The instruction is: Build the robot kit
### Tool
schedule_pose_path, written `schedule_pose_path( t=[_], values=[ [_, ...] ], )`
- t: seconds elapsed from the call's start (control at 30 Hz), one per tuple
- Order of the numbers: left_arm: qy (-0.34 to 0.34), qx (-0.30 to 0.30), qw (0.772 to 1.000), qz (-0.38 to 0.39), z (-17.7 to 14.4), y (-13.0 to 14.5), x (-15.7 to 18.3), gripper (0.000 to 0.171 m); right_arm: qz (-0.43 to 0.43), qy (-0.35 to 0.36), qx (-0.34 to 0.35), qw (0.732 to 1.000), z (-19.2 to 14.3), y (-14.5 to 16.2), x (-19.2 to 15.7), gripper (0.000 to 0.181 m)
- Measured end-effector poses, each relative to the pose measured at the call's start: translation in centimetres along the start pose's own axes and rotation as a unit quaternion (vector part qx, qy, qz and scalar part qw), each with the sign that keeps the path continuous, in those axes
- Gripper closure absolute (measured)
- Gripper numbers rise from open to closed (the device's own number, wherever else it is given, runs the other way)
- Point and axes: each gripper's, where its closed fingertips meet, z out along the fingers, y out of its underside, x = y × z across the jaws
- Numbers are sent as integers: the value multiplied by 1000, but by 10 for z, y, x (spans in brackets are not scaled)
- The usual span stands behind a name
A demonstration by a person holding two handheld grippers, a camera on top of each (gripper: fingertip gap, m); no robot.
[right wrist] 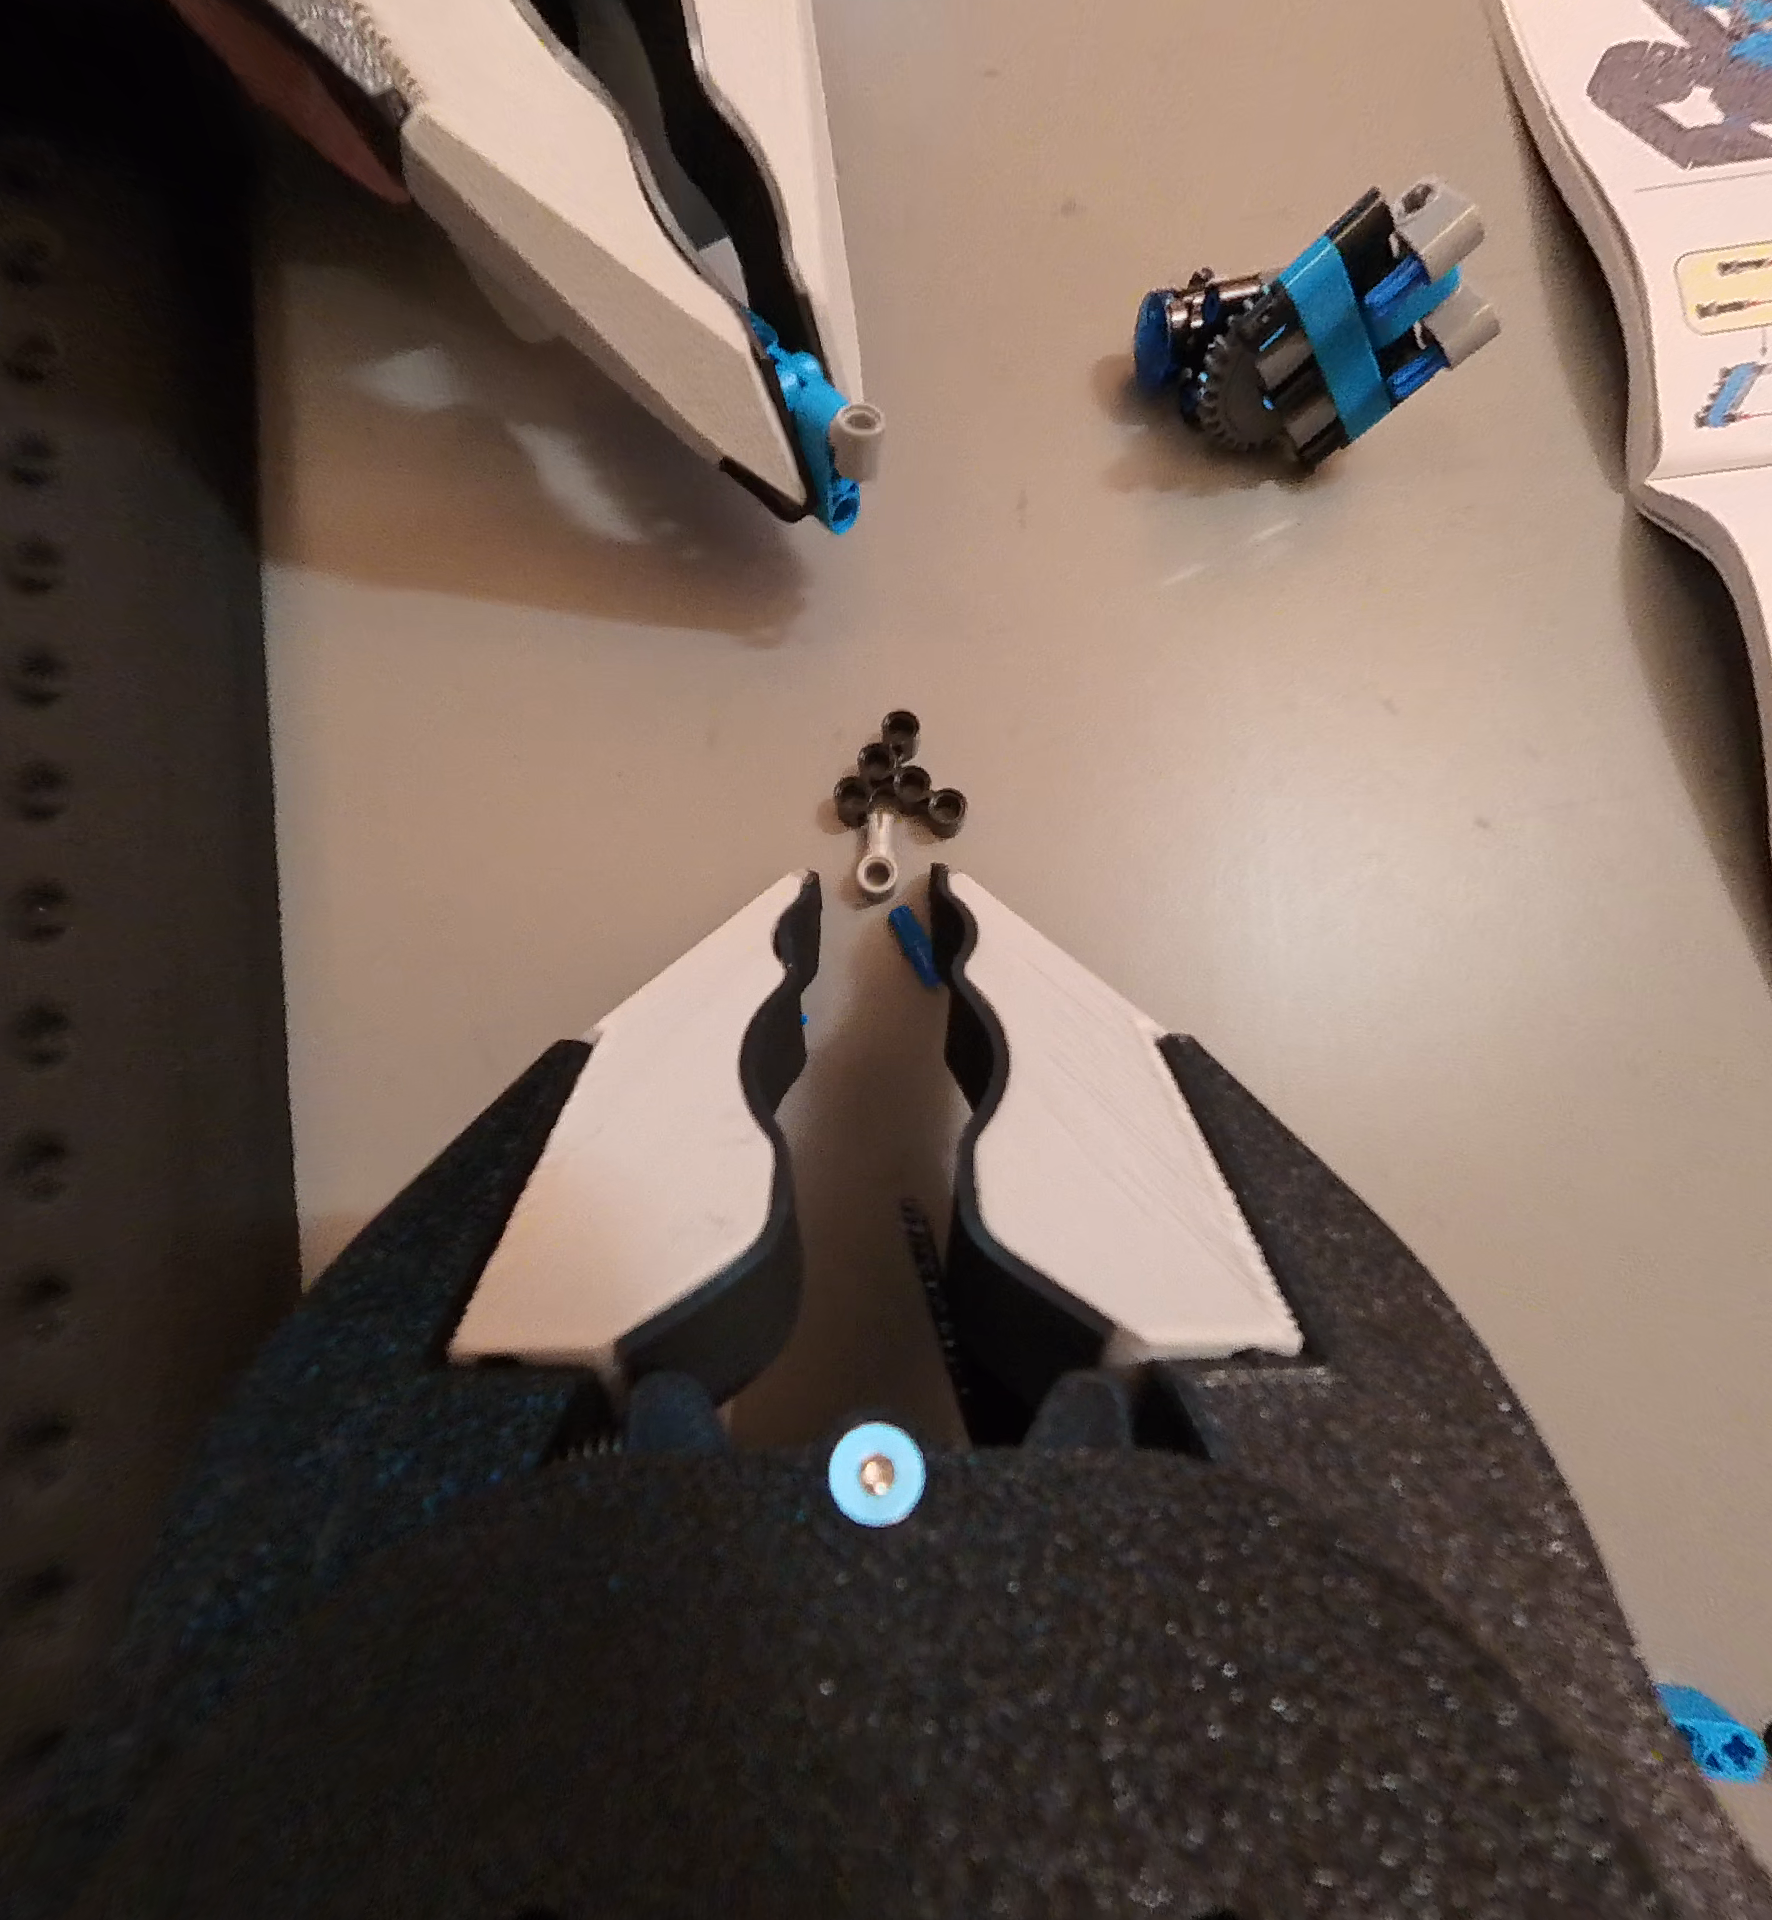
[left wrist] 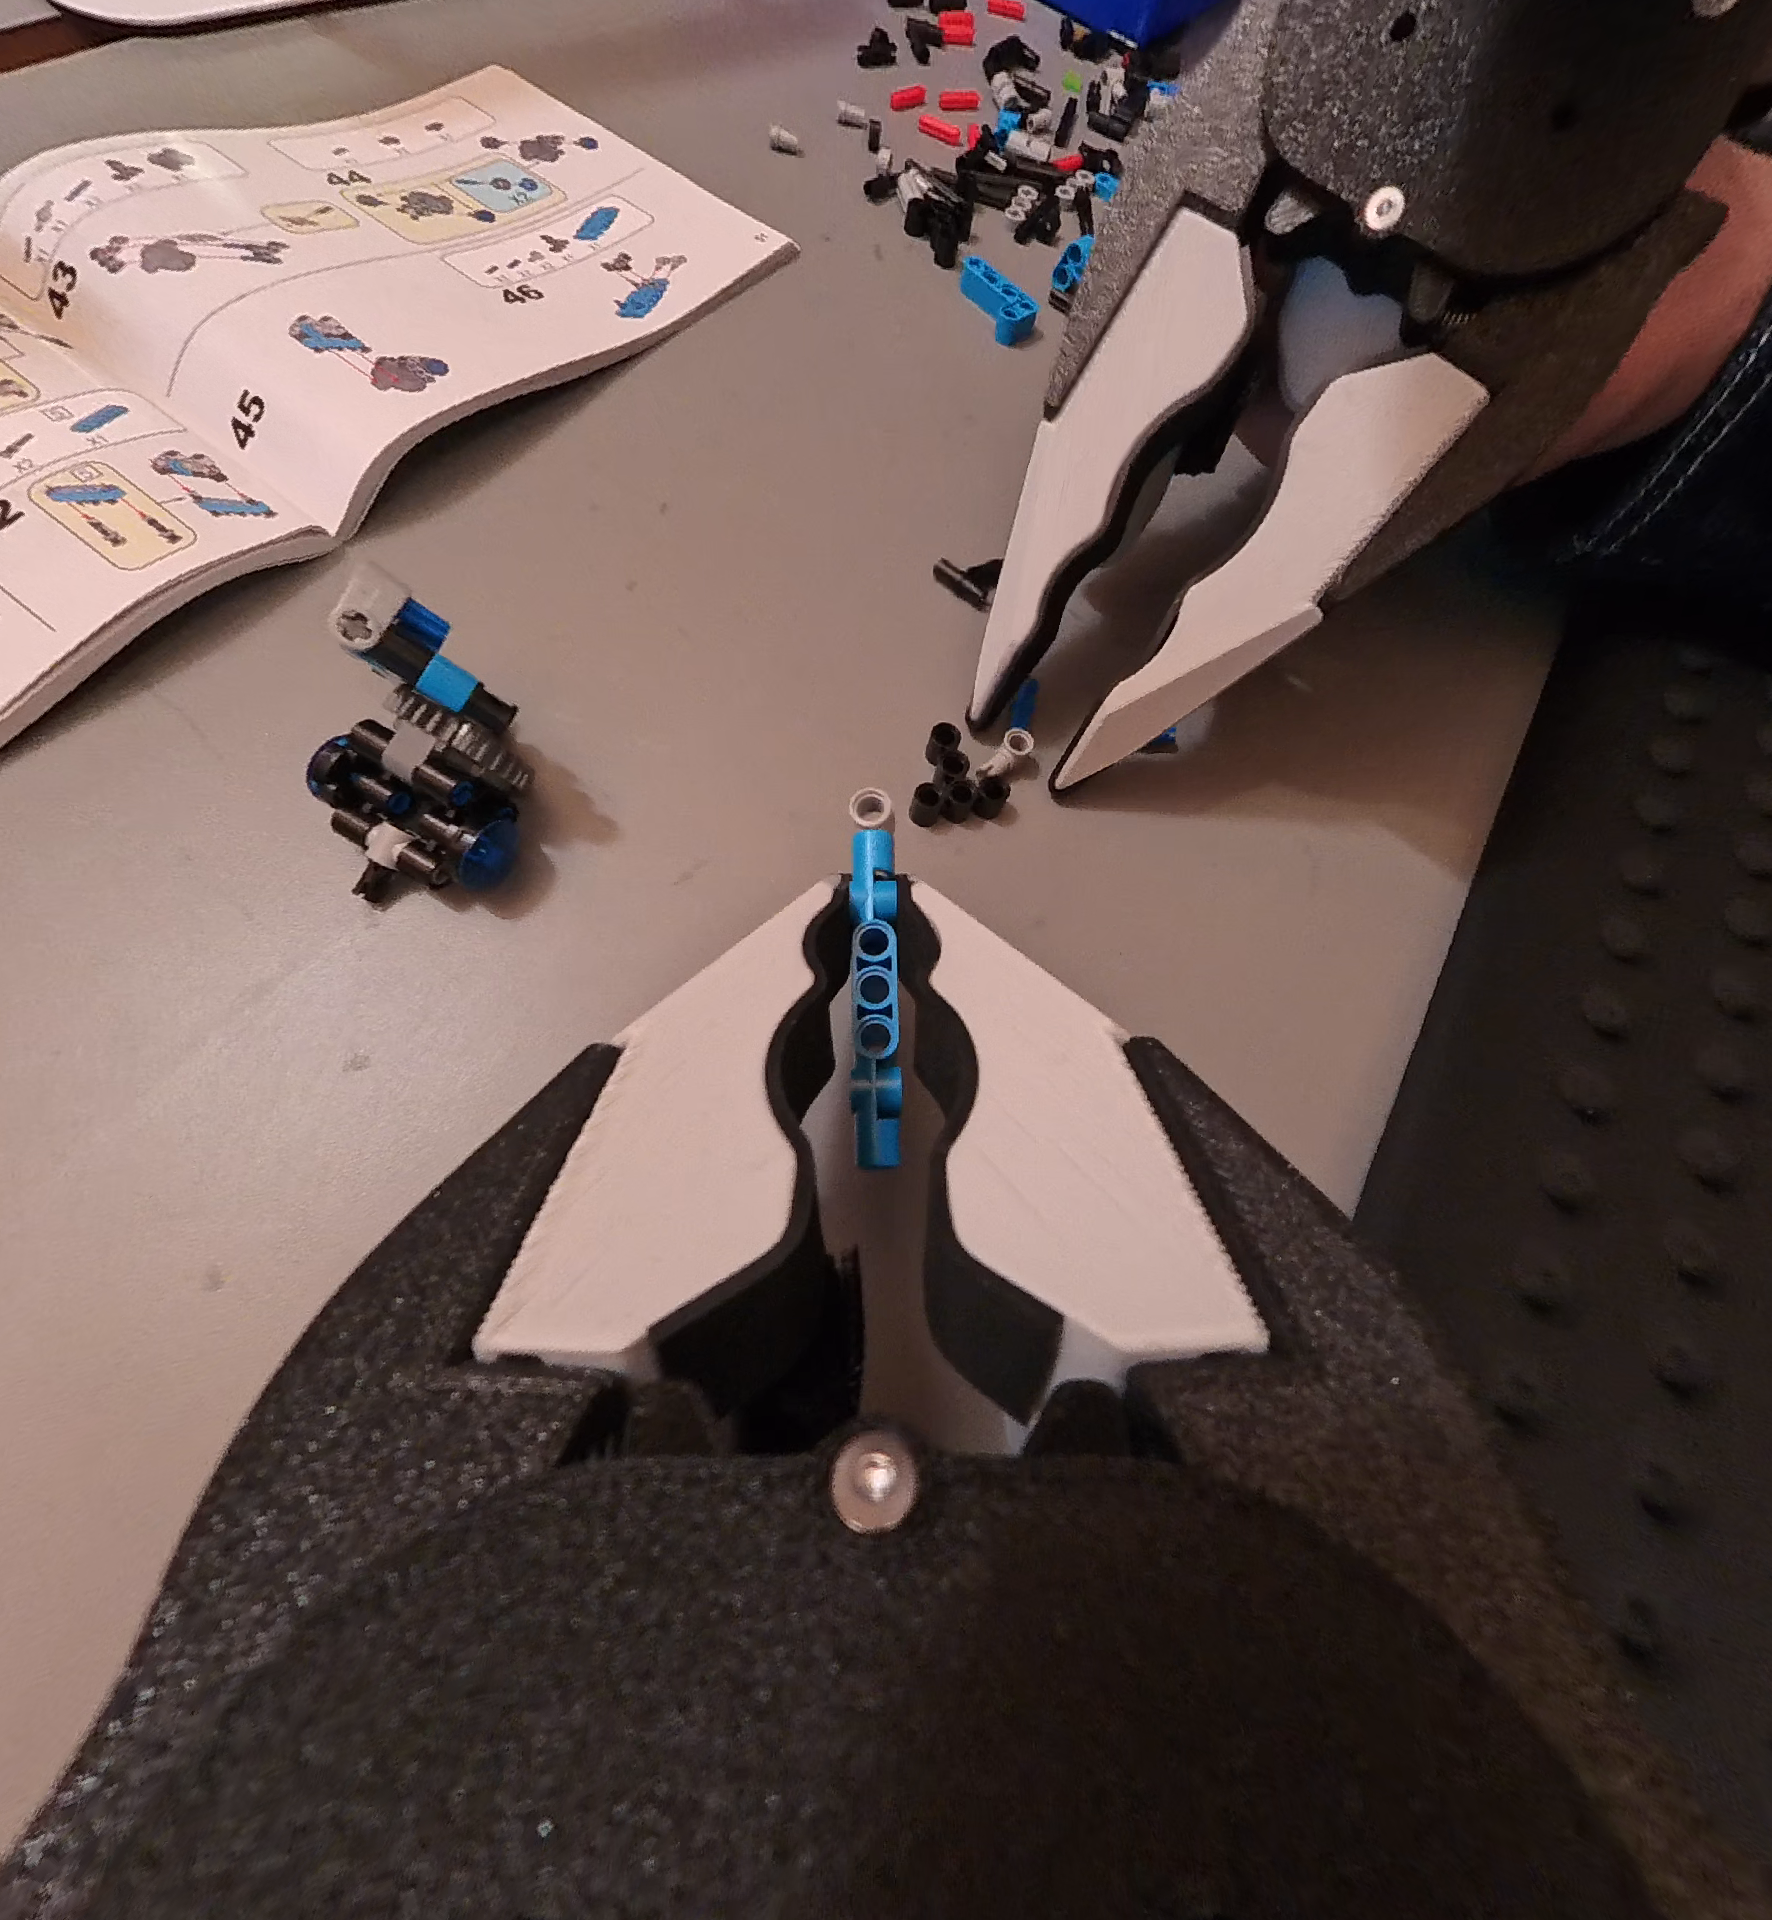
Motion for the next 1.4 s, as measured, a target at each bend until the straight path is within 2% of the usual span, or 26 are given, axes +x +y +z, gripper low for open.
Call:
schedule_pose_path(
  t=[0.17,0.4,0.53,0.57,0.67,0.7,0.77,0.83,0.9,0.97,1.03,1.23,1.4],
  values=[
    [7,-5,1000,0,1,2,2,164,-17,12,9,1000,2,-3,-1,171],
    [56,-67,995,39,11,21,26,164,-6,-14,27,1000,4,-5,-3,175],
    [68,-75,991,91,11,25,38,164,42,-92,83,991,-8,-22,-19,175],
    [68,-77,989,111,11,27,42,162,59,-115,102,986,-13,-27,-22,175],
    [54,-74,984,155,12,28,47,138,103,-180,150,967,-25,-38,-29,175],
    [49,-61,984,159,11,24,47,126,113,-194,158,962,-27,-39,-30,175],
    [36,-17,984,171,6,9,48,123,135,-228,168,950,-31,-41,-35,174],
    [-20,31,970,241,-2,-9,47,126,157,-272,183,932,-36,-46,-42,174],
    [-86,87,930,347,-12,-28,54,144,170,-303,194,917,-40,-51,-47,175],
    [-100,110,903,403,-15,-33,69,149,173,-326,194,909,-43,-53,-53,175],
    [-108,111,889,431,-14,-33,75,150,172,-337,188,906,-43,-52,-57,175],
    [-134,88,868,471,-7,-29,72,163,164,-341,179,908,-42,-52,-61,175],
    [-205,73,872,439,-9,-43,47,165,194,-287,232,909,-41,-68,-38,175]
  ],
)
